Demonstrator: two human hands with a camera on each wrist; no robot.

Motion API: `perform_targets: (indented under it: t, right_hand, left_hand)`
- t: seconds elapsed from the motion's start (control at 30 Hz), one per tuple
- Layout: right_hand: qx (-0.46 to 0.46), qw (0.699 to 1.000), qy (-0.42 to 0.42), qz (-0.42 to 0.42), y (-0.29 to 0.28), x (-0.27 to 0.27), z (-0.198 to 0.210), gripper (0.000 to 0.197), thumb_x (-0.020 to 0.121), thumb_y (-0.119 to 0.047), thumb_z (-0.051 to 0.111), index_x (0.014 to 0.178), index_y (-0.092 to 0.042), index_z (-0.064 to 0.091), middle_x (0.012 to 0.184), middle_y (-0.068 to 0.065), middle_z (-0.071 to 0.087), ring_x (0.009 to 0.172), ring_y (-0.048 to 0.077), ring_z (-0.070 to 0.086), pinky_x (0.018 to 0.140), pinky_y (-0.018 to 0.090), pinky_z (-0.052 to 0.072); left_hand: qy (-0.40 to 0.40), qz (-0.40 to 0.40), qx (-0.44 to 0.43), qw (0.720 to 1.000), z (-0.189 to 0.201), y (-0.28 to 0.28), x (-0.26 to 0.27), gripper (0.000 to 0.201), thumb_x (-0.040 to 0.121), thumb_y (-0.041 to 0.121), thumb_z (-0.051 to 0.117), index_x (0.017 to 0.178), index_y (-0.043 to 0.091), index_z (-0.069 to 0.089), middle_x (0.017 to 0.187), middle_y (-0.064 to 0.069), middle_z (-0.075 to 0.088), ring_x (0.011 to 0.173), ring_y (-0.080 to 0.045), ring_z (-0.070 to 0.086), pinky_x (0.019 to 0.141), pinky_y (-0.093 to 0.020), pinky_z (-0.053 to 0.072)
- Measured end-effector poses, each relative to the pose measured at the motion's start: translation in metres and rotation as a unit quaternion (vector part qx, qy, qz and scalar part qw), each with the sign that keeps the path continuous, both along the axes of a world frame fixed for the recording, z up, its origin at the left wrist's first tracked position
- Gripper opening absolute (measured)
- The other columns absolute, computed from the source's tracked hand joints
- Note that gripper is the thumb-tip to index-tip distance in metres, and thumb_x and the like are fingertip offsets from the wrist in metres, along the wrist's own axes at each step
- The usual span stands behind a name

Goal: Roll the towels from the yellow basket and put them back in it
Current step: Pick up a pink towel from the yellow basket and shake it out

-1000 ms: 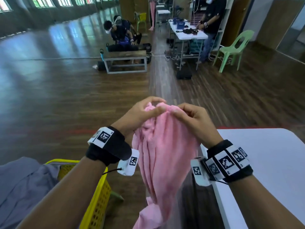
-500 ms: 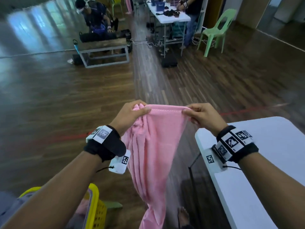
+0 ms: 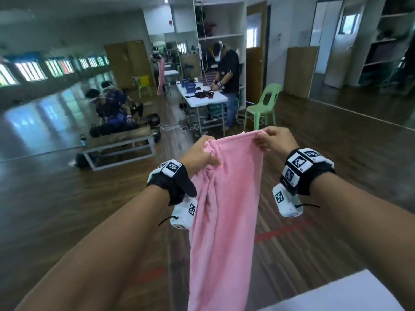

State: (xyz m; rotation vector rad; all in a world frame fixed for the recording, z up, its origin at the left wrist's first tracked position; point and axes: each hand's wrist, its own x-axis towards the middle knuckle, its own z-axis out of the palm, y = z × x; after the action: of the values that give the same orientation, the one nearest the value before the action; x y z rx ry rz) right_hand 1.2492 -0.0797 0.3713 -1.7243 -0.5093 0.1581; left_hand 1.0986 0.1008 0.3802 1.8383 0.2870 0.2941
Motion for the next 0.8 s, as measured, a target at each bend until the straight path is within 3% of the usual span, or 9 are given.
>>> perform_targets:
  t: [0.1,0.27,0.33,0.4,0.43,0.5,0.6,0.73,0.8]
  right_hand:
    - [0.006,0.999,-0.042,-0.014,-0.014,0.055,0.023,0.012,0.092,-0.016,0.062,0.083,-0.018,0.070,0.093,0.017,0.071,0.078,0.025,0.064,0.073,0.036,0.053]
    - [0.018,0.995,-0.086,-0.046,-0.045,0.105,0.045,0.007,0.089,-0.021,0.064,0.087,-0.021,0.071,0.091,0.008,0.071,0.087,0.022,0.069,0.075,0.034,0.057]
    - [-0.004,0.992,-0.105,-0.069,-0.068,0.118,0.039,0.011,0.087,-0.024,0.064,0.093,-0.019,0.072,0.094,0.006,0.072,0.089,0.021,0.069,0.077,0.035,0.058]
    - [-0.070,0.984,-0.133,-0.097,-0.103,0.126,0.023,0.016,0.084,-0.030,0.063,0.094,-0.022,0.072,0.097,0.005,0.072,0.093,0.023,0.068,0.083,0.043,0.056]
    - [-0.107,0.978,-0.141,-0.114,-0.123,0.127,0.009,0.017,0.085,-0.030,0.062,0.097,-0.023,0.071,0.100,0.005,0.072,0.095,0.025,0.067,0.086,0.043,0.055]
    - [-0.176,0.962,-0.132,-0.160,-0.172,0.125,-0.028,0.020,0.089,-0.027,0.059,0.103,-0.020,0.071,0.106,0.007,0.071,0.101,0.027,0.064,0.086,0.033,0.050]
    - [-0.246,0.937,-0.114,-0.221,-0.261,0.103,-0.106,0.023,0.090,-0.023,0.057,0.107,-0.015,0.071,0.108,0.012,0.070,0.103,0.030,0.062,0.081,0.029,0.043]
    - [-0.413,0.895,-0.085,-0.146,-0.366,0.028,-0.235,0.018,0.091,-0.014,0.059,0.104,-0.007,0.070,0.103,0.021,0.070,0.096,0.038,0.065,0.082,0.038,0.048]
    - [-0.539,0.837,-0.032,-0.085,-0.428,-0.028,-0.294,0.021,0.087,-0.004,0.058,0.105,-0.006,0.069,0.104,0.023,0.069,0.096,0.040,0.064,0.082,0.041,0.051]
  left_hand:
    - [-0.029,0.003,0.048,0.998,0.025,-0.010,0.057,0.043,0.074,-0.021,0.055,0.099,0.012,0.046,0.080,-0.005,0.051,0.065,-0.013,0.051,0.052,-0.020,0.047]
    - [-0.107,-0.005,0.014,0.994,0.029,-0.042,0.117,0.039,0.079,-0.018,0.049,0.101,0.014,0.050,0.089,-0.007,0.054,0.073,-0.015,0.054,0.058,-0.023,0.050]
    - [-0.098,-0.015,0.024,0.995,0.015,-0.055,0.126,0.049,0.084,-0.012,0.050,0.122,0.020,0.050,0.109,-0.009,0.057,0.090,-0.019,0.059,0.069,-0.026,0.055]
    - [-0.039,-0.001,0.094,0.995,-0.017,-0.058,0.129,0.062,0.091,0.004,0.051,0.145,0.028,0.032,0.137,-0.008,0.050,0.111,-0.025,0.058,0.089,-0.037,0.053]
    - [0.009,0.017,0.156,0.988,-0.039,-0.057,0.125,0.063,0.094,0.014,0.051,0.149,0.029,0.023,0.143,-0.008,0.046,0.115,-0.029,0.056,0.095,-0.042,0.049]
    - [0.106,0.056,0.269,0.956,-0.095,-0.053,0.104,0.053,0.097,0.026,0.048,0.147,0.019,0.030,0.139,-0.014,0.049,0.117,-0.035,0.054,0.098,-0.040,0.043]
    - [0.202,0.093,0.313,0.923,-0.189,-0.065,0.045,0.034,0.098,0.030,0.045,0.120,0.004,0.049,0.118,-0.027,0.059,0.108,-0.043,0.056,0.083,-0.039,0.041]
    - [0.219,-0.035,0.327,0.918,-0.290,-0.156,-0.048,0.034,0.096,0.029,0.044,0.105,-0.002,0.053,0.098,-0.026,0.064,0.090,-0.040,0.062,0.073,-0.039,0.044]
    - [0.211,-0.125,0.351,0.904,-0.332,-0.228,-0.089,0.039,0.092,0.030,0.039,0.109,0.000,0.056,0.098,-0.020,0.066,0.090,-0.037,0.063,0.076,-0.039,0.047]
